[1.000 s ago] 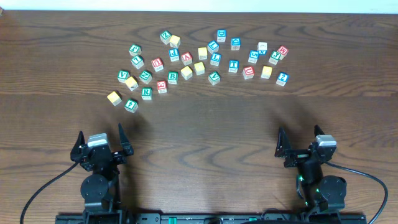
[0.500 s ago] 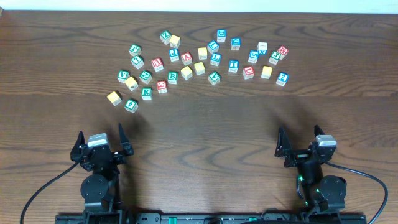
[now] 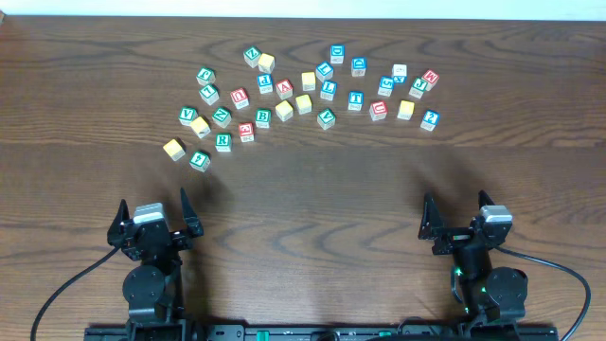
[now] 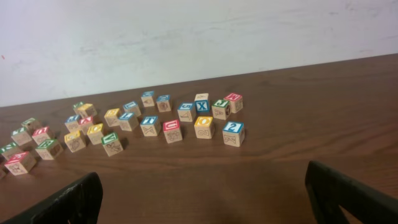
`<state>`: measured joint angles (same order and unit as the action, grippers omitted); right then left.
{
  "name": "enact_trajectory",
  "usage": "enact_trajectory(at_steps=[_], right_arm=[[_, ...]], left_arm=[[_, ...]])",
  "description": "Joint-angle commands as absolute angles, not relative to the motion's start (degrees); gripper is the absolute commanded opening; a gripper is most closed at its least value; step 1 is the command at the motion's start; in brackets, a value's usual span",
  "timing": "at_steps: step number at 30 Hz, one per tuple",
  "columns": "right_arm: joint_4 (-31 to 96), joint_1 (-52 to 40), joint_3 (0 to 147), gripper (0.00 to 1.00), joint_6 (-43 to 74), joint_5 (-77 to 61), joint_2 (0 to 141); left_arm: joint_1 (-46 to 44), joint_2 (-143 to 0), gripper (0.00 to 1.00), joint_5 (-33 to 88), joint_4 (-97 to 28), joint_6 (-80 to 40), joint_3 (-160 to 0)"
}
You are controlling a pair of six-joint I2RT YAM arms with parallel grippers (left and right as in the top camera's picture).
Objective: Spell out ROBOT
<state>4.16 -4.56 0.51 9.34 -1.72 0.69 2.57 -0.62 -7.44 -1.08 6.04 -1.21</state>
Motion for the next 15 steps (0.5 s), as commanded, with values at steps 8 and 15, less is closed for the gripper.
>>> enact_trajectory(at_steps=[8,15], right_arm=[[4.23,-4.16,0.32,0.99,8.49,-1.83,0.38],[4.23,-4.16,0.32,0.99,8.49,-1.83,0.38]], left_arm=[[2.83,-0.32,0.99,-7.99,-3.36,6.37,-0.25],[2.83,-0.32,0.99,-7.99,-3.33,6.15,-1.26]])
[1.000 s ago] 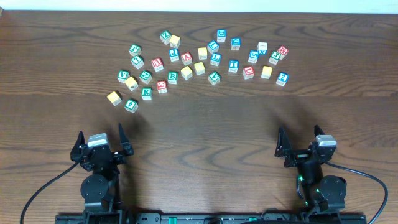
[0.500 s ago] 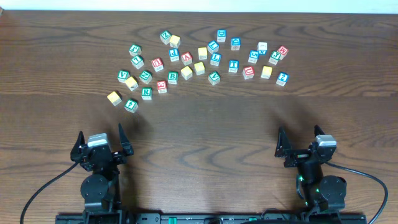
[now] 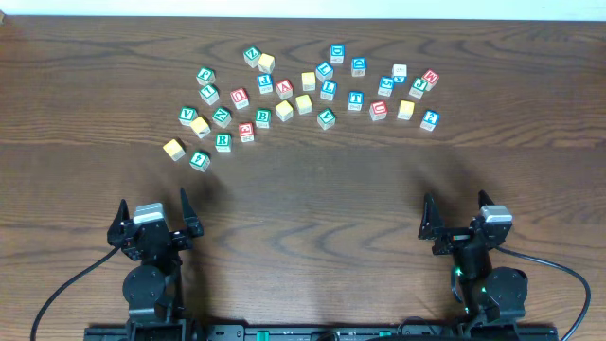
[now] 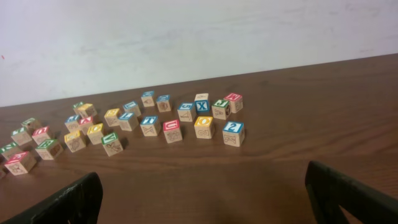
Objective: Spell out ROBOT
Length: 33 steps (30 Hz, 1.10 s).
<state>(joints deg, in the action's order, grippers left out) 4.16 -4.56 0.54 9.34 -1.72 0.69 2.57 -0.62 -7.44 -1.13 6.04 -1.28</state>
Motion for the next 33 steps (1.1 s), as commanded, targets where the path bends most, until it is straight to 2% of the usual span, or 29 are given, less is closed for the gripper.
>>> enact_trajectory(at_steps=[1,22,33], right_arm=[[4.23,-4.16,0.32,0.99,8.49,-1.83,0.38],[4.23,-4.16,0.32,0.99,8.49,-1.83,0.38],[4.23,-4.16,0.32,0.99,8.49,-1.83,0.38]], left_arm=[[2.83,-0.32,0.99,-7.99,-3.33,6.13,-1.43],[2.83,-0.84,0.99,-4.34,-1.69,5.3,-4.38],[2.83,-14.35,0.99,-0.95,-1.67,5.32,-12.4]])
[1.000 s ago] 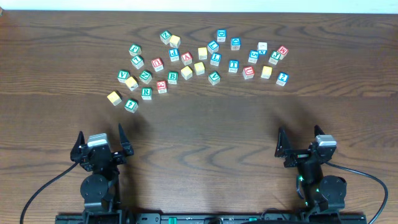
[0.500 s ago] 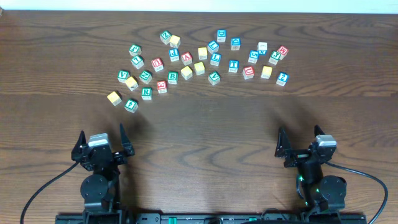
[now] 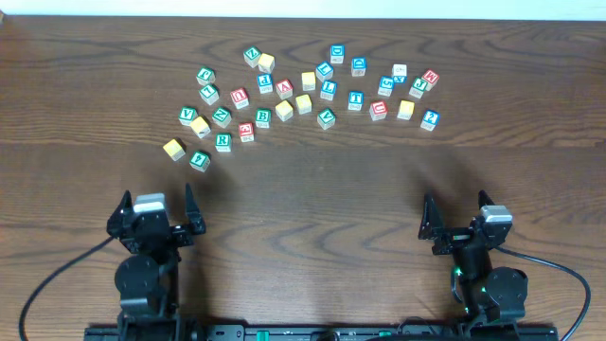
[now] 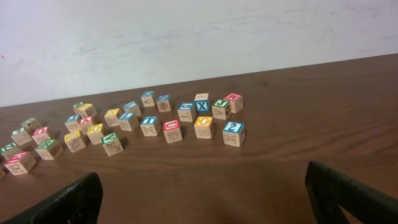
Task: Spell out ROBOT
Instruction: 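Reach the left gripper forward over the block cluster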
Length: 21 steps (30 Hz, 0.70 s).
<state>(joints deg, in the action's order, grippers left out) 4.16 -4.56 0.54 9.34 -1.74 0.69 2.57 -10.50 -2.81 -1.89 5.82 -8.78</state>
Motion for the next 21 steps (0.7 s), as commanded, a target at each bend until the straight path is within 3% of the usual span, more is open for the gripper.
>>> enact_trajectory(at_steps=[1,11,21], right_arm=[[4.23,-4.16,0.32,0.99,8.49,-1.83,0.38],[4.23,-4.16,0.32,0.99,8.49,-1.83,0.38],[4.23,-4.16,0.32,0.99,8.49,-1.83,0.38]], left_arm=[[2.83,-15.9,0.99,-0.16,-1.67,5.3,-13.37],[2.83,-35.92,0.99,7.46,-5.06,5.28,-29.17],[2.83,-57.52,0.99,11.62,-19.49,3.99,-51.77]])
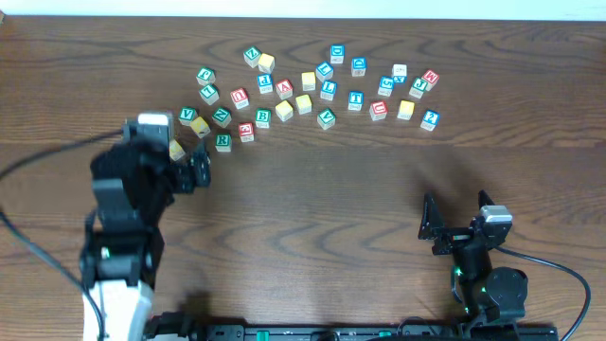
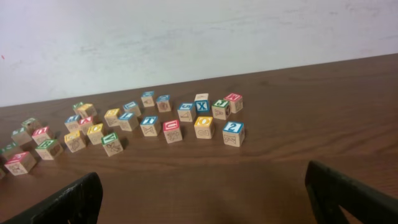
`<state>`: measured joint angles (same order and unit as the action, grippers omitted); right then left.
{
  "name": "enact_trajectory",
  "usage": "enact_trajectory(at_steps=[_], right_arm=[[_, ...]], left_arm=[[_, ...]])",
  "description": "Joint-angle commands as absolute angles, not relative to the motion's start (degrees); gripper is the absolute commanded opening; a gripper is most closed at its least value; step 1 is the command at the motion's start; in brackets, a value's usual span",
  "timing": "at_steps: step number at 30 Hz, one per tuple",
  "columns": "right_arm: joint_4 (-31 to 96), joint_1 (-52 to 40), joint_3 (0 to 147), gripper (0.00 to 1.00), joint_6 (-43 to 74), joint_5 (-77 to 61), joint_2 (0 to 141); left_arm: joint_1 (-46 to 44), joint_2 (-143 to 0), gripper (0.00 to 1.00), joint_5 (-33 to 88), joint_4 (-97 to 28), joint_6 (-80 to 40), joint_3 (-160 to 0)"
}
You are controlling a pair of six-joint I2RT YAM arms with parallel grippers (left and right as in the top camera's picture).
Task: Spell out ROBOT
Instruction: 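Reach the left gripper forward over the block cluster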
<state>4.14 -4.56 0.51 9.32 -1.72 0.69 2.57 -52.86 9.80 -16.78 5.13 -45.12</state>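
Several lettered wooden blocks [image 1: 303, 95] lie scattered across the far half of the table. A green R block [image 1: 222, 142], a green B block [image 1: 263, 117] and a blue T block [image 1: 355, 98] are among them. My left gripper [image 1: 176, 161] hangs open over the left end of the cluster, right above a yellow block [image 1: 176, 149]; the green block beside it is hidden under the fingers. My right gripper [image 1: 454, 223] [image 2: 205, 205] rests open near the front right, empty. The right wrist view shows the blocks [image 2: 149, 121] far ahead.
The brown wooden table [image 1: 331, 199] runs bare between the block cluster and the arm bases. A white wall [image 2: 199, 37] stands behind the table's far edge. Cables trail from both arm bases at the front.
My left arm has gone from its rest pose at the front left to the left end of the block cluster, covering the nearest green block. The right arm and all blocks are unchanged.
At the two oldest moments both arms sat at rest at the front with open grippers and the blocks lay untouched. Then the left arm had lifted slightly at its base. Now it reaches over the cluster's left end, and no block has shifted.
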Motion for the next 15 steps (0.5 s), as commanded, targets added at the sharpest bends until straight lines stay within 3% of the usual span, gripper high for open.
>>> enact_trajectory(at_steps=[1,15], right_arm=[[4.23,-4.16,0.32,0.99,8.49,-1.83,0.38],[4.23,-4.16,0.32,0.99,8.49,-1.83,0.38]], left_arm=[[2.83,-59.53,0.99,11.64,-21.02,3.99,-54.0],[2.81,-85.32,0.99,14.85,-45.17,4.01,-83.5]])
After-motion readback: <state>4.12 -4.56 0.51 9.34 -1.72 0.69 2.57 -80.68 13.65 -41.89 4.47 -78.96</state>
